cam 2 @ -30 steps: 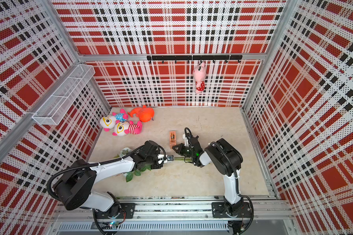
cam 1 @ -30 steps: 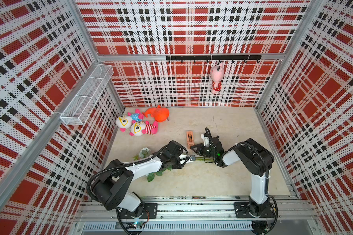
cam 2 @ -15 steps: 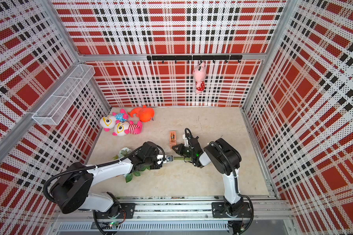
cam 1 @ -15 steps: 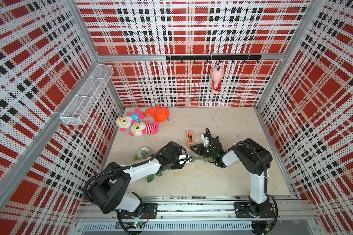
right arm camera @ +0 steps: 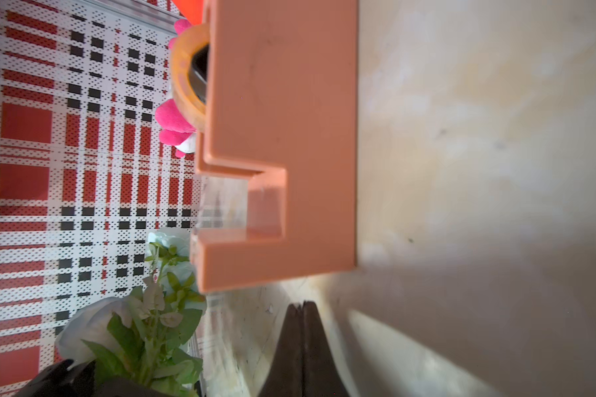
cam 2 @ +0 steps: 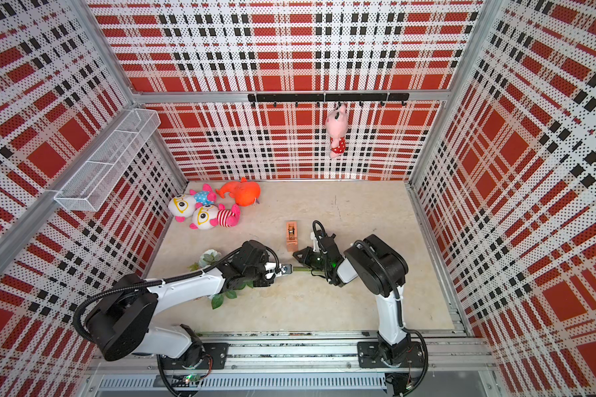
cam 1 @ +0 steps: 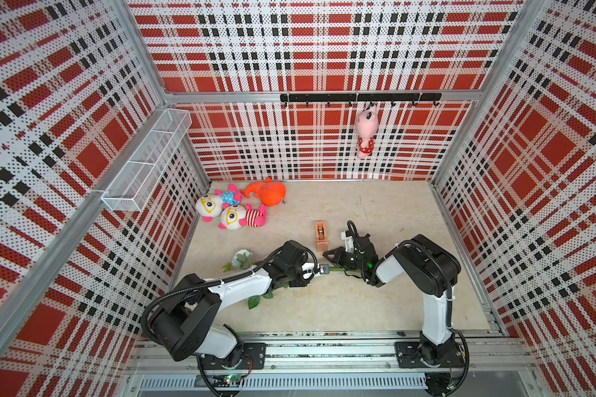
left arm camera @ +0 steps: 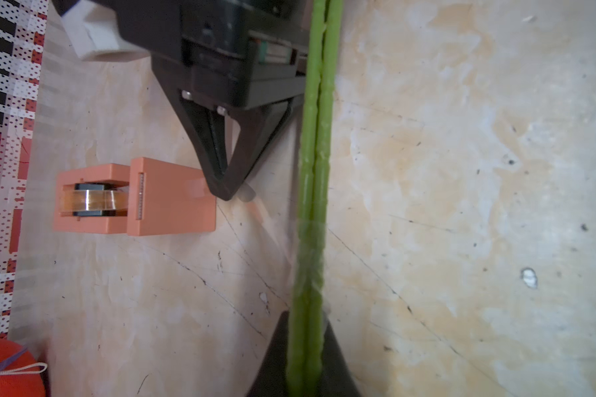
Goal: Wrap bouquets with tape
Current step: Tear off the tape using the Tape Cutter, then wrap the tape around the bouquet.
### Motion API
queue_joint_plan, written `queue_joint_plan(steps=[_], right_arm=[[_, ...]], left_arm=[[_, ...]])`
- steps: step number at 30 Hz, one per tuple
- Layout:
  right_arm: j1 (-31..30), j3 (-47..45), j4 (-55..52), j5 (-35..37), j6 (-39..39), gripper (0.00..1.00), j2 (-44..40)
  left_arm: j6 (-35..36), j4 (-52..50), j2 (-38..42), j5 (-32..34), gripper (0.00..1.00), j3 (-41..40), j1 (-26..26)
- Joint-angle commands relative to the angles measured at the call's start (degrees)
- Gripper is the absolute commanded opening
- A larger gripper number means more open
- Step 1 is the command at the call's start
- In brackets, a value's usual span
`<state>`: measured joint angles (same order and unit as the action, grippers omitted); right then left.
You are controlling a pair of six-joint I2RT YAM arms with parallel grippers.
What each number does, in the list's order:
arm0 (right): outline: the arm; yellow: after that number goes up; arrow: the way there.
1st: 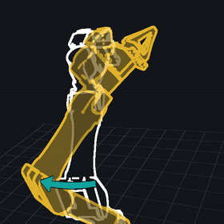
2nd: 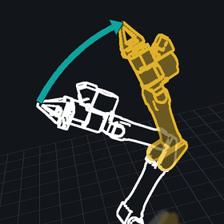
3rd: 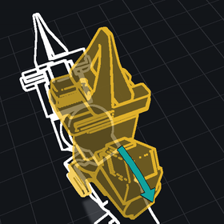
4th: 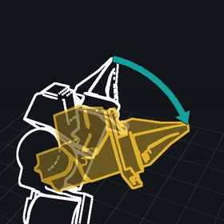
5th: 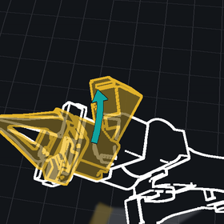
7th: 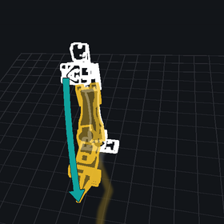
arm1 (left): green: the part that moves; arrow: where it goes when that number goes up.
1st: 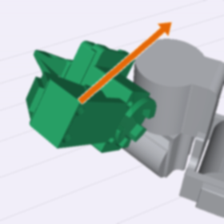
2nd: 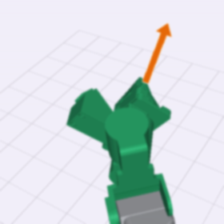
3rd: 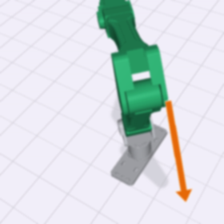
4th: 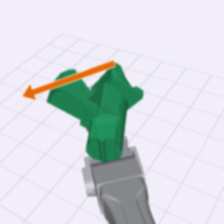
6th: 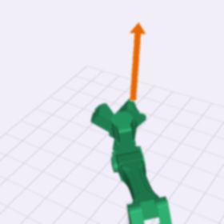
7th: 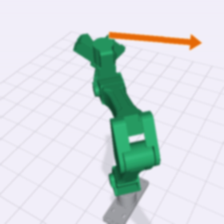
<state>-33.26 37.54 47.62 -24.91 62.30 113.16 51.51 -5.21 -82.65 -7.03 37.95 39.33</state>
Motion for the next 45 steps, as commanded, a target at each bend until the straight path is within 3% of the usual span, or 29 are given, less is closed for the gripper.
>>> queue_joint_plan(steps=[1, 2, 7, 15, 21, 26, 29, 32, 35, 37, 41, 45], right_arm=[[0.51, -2.79, -11.63, 2.53, -3.73, 0.30, -6.81], [0.83, -2.91, -14.49, 3.19, -5.38, 0.39, -9.59], [4.92, -3.68, -25.55, 3.26, -12.68, 0.54, -20.80], [16.61, 2.37, -46.93, 3.12, -26.19, 0.64, -36.39], [26.91, 7.69, -60.87, 8.66, -36.58, 0.69, -51.19], [28.06, 3.79, -57.84, 8.72, -44.27, 0.77, -71.92], [28.06, -2.15, -50.31, 1.30, -45.26, 0.81, -83.06], [27.79, -9.81, -36.29, -12.59, -39.93, 0.84, -89.45], [22.69, -20.38, -14.23, -16.38, -31.02, 0.85, -89.26], [14.63, -22.11, -15.56, -9.95, -36.56, 0.86, -86.67], [-3.97, -21.20, -16.64, 10.02, -50.79, 0.89, -74.37], [-6.31, -20.60, -5.03, 17.14, -53.51, 0.89, -59.60]], left_arm=[[-0.57, 2.66, 3.07, 0.08, 0.00, 0.54, 0.22], [-0.49, 2.64, 4.19, -0.42, 0.00, 0.46, 0.22], [-0.04, 2.23, 9.62, -1.53, 0.00, 0.45, 0.33], [0.61, -3.16, 12.05, -1.15, 0.00, 4.84, 0.39], [-0.28, -6.04, 12.67, -3.48, 0.00, 8.68, 0.37], [-2.36, -9.60, 9.88, -3.36, 0.00, 13.15, 0.06], [-3.90, -11.01, 7.89, -3.52, 0.00, 15.70, -0.04], [-6.03, -11.54, 6.51, -3.52, 0.00, 18.14, -0.21], [-8.75, -12.09, 5.55, -3.28, 0.00, 21.11, -0.31], [-11.06, -12.31, 4.97, -2.77, 0.00, 23.32, -0.39], [-13.32, -13.66, 4.08, -2.99, 0.00, 27.12, -0.33], [-14.39, -15.39, 2.86, -3.17, 0.00, 29.64, -0.04]])
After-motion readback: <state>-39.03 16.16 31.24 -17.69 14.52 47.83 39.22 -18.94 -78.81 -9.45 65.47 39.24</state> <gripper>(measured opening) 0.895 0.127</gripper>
